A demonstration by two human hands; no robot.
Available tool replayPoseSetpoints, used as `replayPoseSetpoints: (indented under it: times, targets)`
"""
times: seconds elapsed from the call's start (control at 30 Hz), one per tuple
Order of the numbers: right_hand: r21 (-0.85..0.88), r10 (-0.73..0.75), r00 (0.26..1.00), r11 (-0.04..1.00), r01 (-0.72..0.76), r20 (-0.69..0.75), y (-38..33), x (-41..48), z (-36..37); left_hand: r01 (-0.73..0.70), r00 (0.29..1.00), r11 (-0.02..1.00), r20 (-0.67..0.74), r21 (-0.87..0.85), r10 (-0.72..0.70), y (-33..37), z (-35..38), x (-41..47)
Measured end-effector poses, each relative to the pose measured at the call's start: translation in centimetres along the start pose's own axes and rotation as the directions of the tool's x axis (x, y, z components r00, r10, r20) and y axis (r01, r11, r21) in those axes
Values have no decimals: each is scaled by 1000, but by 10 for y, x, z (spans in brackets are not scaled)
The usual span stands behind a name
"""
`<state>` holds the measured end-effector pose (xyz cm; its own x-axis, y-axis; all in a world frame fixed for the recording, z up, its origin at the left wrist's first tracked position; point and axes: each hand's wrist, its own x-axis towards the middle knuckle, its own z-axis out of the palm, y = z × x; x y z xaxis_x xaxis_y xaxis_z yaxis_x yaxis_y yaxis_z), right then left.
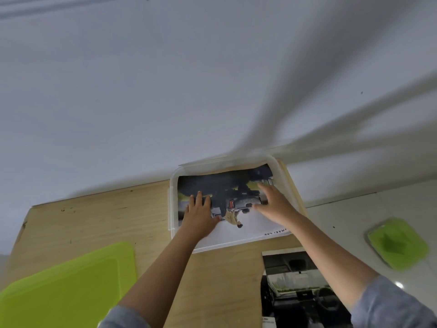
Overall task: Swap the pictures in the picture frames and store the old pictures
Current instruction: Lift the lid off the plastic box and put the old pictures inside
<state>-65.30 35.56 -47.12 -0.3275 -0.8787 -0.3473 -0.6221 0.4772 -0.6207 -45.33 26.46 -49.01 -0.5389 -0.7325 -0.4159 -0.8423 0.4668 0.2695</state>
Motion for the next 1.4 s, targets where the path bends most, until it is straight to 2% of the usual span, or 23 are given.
replayPoseSetpoints:
  times: [0.07,0.17,0.23,0.3,0.37,0.43,0.57,0.67,0.77,0.87,1.0,1.17,1.27,1.4]
  targets:
    - [28,-20,996,999,22,-87,0,-17,-19,-27,998,995,-59,-92,21,14,-8,-13]
    - [9,-62,978,998,65,-199,11,-48,-40,-114,970,972,-236,-204,65,42,-10,-46]
    - [10,-90,967,995,95,-239,28,-75,-47,-200,926,951,-364,-238,103,60,1,-75]
    - [27,-68,968,997,77,-241,51,-101,-49,-238,899,941,-421,-239,120,74,21,-103]
    - [69,10,979,998,4,-205,82,-133,-45,-185,923,948,-378,-259,77,88,52,-130]
    - [117,120,979,988,-102,-162,114,-164,-34,-85,963,954,-270,-287,5,100,85,-153]
    - [225,299,954,928,-297,25,157,-214,-5,34,989,950,-126,-311,-77,129,140,-187]
    - [356,370,923,853,-382,104,172,-241,11,95,979,935,-137,-341,-149,155,165,-204]
    - [458,408,907,790,-408,104,184,-258,18,146,962,928,-168,-344,-214,182,178,-213]
    - [488,389,919,790,-370,67,190,-273,18,183,953,924,-173,-335,-251,203,185,-216]
    - [531,339,938,809,-252,-72,197,-287,12,185,953,926,-169,-330,-251,220,191,-218]
    - [571,238,950,817,-84,-202,198,-288,1,146,947,895,-202,-421,-249,224,188,-216]
    - [599,168,960,801,1,-226,189,-279,-13,117,948,848,-196,-516,-250,219,177,-209]
    - [615,86,968,784,79,-234,168,-259,-36,3,945,740,-240,-673,-222,202,144,-196]
